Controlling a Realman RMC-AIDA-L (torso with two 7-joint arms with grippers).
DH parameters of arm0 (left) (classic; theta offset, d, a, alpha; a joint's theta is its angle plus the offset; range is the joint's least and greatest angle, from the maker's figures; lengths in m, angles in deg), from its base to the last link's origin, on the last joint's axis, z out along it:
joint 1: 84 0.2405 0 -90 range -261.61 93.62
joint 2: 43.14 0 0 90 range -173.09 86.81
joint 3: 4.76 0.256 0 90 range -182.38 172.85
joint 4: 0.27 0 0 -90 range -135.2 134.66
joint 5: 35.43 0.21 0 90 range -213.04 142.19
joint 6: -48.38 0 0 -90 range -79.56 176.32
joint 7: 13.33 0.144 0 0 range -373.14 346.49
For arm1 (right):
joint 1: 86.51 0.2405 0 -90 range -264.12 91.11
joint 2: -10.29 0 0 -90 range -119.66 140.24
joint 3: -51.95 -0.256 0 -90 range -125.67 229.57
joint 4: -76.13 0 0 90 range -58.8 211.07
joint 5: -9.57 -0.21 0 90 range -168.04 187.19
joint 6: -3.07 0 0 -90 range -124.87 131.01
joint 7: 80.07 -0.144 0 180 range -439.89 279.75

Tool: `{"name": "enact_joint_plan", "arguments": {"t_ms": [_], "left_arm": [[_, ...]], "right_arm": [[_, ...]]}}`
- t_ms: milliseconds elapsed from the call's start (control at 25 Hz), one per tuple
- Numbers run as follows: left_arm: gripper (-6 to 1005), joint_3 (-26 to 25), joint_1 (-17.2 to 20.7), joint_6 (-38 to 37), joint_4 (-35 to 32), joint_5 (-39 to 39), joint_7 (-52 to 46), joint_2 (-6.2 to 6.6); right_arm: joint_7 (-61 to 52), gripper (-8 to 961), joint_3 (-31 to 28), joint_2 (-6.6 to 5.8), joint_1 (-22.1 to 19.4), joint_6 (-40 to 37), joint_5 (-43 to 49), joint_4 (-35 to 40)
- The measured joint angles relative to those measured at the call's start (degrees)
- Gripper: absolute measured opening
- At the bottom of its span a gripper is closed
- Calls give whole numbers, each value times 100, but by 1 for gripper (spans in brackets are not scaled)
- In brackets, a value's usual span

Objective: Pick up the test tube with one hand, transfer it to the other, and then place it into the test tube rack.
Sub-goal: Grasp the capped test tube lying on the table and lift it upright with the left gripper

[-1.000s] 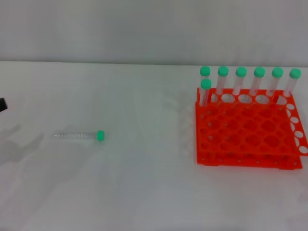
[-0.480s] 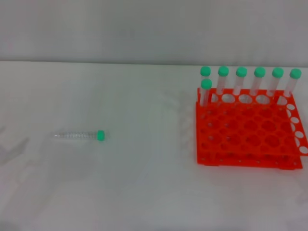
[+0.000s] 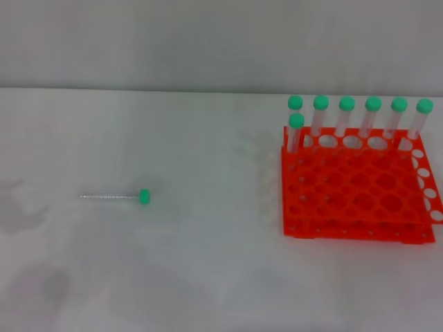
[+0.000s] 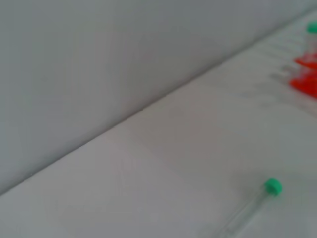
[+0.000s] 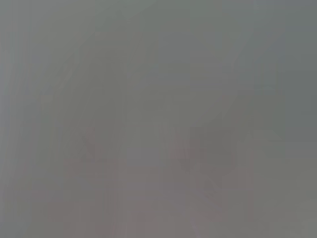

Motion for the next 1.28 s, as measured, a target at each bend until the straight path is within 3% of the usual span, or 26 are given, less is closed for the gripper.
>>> {"name": "enact_joint_plan", "arguments": {"t_ms": [160, 480, 880, 1280], "left_arm": [[894, 1, -311, 77, -401, 354, 393, -20], [893, 0, -529, 800, -1192, 1029, 1290, -309], [888, -1, -583, 2183, -2118, 1360, 1867, -324], [884, -10, -665, 2937, -2655, 1351, 2683, -456]], "right_arm": [[70, 831, -15, 7, 55, 173, -2, -1], [16, 826, -63, 14, 89, 247, -16, 3], [-157, 820, -39, 15, 310, 680, -20, 11], [-240, 814, -56, 25, 581, 1421, -18, 8]]}}
